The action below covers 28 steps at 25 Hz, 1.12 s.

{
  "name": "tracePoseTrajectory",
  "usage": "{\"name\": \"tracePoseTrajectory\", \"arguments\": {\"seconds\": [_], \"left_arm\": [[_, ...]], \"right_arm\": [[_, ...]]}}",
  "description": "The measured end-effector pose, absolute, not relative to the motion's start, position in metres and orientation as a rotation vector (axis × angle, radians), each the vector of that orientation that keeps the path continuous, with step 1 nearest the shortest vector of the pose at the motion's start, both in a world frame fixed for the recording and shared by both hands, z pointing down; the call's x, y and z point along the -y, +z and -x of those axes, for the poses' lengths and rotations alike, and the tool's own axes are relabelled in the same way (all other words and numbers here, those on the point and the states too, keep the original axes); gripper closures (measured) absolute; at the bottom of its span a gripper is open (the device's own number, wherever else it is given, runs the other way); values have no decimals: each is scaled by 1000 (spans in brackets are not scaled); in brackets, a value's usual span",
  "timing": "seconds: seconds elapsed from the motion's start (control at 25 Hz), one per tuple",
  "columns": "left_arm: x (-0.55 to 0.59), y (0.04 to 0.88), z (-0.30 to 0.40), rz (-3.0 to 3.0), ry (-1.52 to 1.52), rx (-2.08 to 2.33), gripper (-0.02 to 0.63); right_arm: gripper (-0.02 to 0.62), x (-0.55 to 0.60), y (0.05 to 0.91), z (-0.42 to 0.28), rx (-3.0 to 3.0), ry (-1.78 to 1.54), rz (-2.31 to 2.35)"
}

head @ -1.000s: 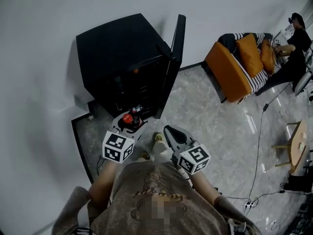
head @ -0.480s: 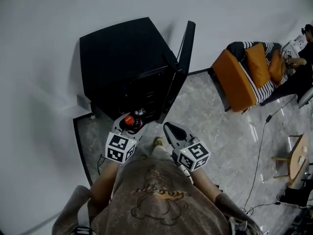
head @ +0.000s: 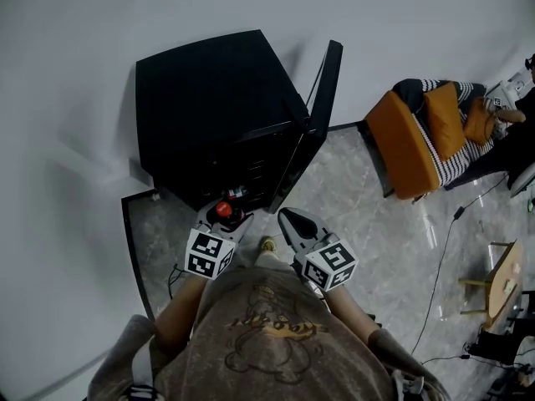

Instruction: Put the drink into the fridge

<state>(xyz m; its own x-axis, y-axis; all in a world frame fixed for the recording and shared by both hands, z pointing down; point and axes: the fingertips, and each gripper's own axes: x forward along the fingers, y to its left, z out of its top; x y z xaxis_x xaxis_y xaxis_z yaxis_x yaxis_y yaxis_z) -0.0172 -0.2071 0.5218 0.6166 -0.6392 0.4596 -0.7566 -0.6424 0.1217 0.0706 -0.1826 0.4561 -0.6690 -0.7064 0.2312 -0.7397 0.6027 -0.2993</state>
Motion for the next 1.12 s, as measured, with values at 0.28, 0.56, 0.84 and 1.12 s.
{"name": "tracePoseTrajectory", "arguments": {"seconds": [0.28, 0.56, 0.84, 1.12], "left_arm": [[232, 539, 26, -2526, 565, 1216, 295], [256, 569, 32, -2508, 617, 1277, 295], [280, 591, 27, -2487, 633, 1310, 295], [306, 616, 26, -2482, 667, 1332, 295]], "right_arm": [[574, 189, 457, -58, 2750, 569, -1176], [574, 193, 460, -50, 2762, 551, -1121], [574, 191, 468, -51, 2749, 557, -1091], [574, 196, 472, -51, 2753, 562, -1096]]}}
